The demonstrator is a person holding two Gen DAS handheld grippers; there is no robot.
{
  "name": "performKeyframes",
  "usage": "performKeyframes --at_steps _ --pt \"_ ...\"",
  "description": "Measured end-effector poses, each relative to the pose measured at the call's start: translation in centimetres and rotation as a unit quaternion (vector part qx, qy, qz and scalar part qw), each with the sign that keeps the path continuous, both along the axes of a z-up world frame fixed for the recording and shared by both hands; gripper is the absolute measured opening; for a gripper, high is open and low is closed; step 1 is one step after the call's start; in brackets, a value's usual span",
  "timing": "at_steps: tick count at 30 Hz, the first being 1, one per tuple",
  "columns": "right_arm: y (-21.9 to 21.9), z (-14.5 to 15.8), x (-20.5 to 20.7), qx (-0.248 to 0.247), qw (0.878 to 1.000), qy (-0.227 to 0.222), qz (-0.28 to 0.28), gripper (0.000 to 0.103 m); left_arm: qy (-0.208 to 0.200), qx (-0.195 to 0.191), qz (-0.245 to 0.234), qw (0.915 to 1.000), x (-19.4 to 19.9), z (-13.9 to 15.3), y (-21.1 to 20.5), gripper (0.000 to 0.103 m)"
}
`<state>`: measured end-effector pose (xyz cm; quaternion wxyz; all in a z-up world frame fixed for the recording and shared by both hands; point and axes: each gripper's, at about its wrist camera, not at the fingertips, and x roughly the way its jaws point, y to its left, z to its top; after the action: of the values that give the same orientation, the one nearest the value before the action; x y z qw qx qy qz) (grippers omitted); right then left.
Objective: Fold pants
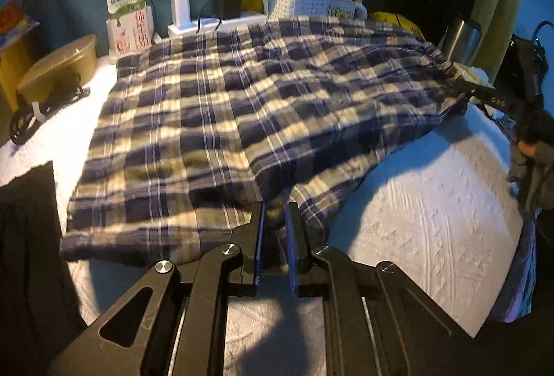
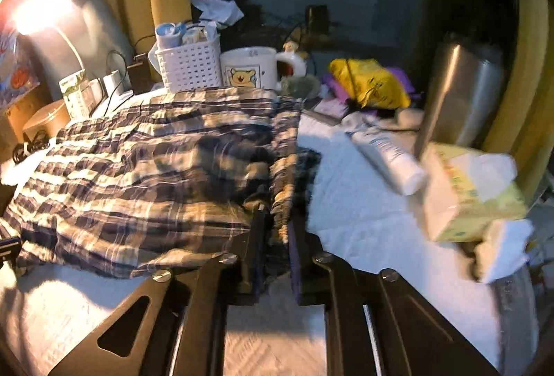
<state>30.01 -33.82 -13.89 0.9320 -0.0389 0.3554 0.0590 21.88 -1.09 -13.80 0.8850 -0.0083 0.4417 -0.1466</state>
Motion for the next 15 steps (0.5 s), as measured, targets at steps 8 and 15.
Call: performKeyframes --at_steps 8,15 --pt "0.0 -0.6 -2.5 -0.007 1.0 0.025 0.005 0.007 0.01 0.0 0.003 0.9999 -1.3 -0.2 0.9 0.011" --pt "-0.7 -1.8 -2.3 0.02 0.999 0.045 -0.016 0.01 0.007 0.013 -0.001 0.9999 -2.3 0.5 1.4 0.011"
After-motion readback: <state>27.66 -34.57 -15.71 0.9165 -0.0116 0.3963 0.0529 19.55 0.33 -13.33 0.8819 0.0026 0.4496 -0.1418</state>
